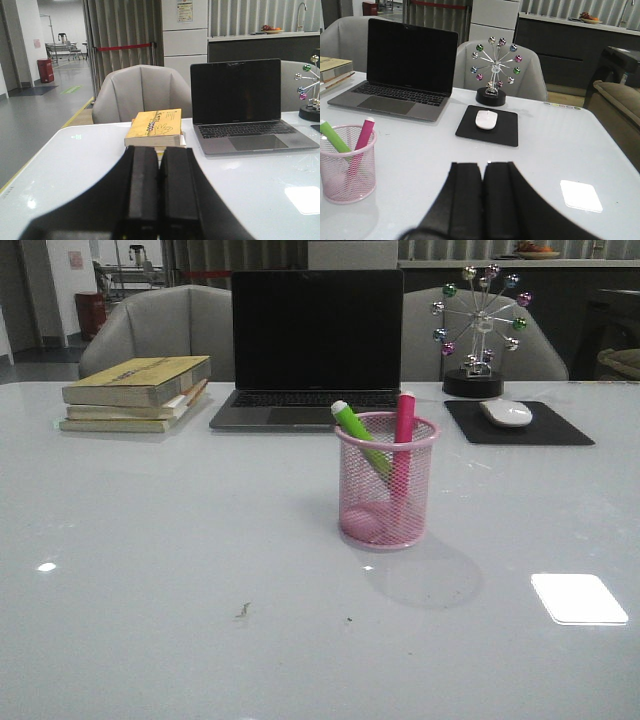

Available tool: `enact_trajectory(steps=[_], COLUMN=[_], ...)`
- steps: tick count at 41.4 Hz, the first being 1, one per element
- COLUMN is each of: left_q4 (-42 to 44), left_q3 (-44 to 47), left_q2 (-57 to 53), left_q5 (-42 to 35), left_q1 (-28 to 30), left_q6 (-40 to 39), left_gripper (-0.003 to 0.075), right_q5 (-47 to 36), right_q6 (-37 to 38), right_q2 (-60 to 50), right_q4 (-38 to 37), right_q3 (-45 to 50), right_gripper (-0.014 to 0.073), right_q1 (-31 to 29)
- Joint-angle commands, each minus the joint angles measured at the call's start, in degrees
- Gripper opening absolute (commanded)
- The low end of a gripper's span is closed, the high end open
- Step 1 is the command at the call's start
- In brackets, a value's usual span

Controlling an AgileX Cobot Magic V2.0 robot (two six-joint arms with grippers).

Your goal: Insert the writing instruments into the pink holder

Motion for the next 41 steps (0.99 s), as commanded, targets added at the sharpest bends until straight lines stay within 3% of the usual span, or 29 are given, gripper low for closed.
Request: enact_trajectory(steps=[1,30,41], left_q4=[-0.31,2.44,2.57], left_q3=[-1.71,-1.71,9.33], left_q2=[0.76,-0.58,-15.86], left_q5=[-4.47,-4.86,-4.48], left_q1=[0.06,0.20,-0.81], left_q6=[-0.30,-0.30,-0.30], left_gripper=[0.0091,0.0091,0.0091], right_q5=[-4.84,-4.78,-4.78], right_q6=[-0.44,-0.44,-0.44], right_q2=[1.14,1.14,1.14], right_q4=[0.33,0.33,0.33], right_q3=[-1.55,-1.55,-1.55], right_gripper=[0.0090,0.0090,0.0090], right_q1=[-0.35,-0.35,-0.35])
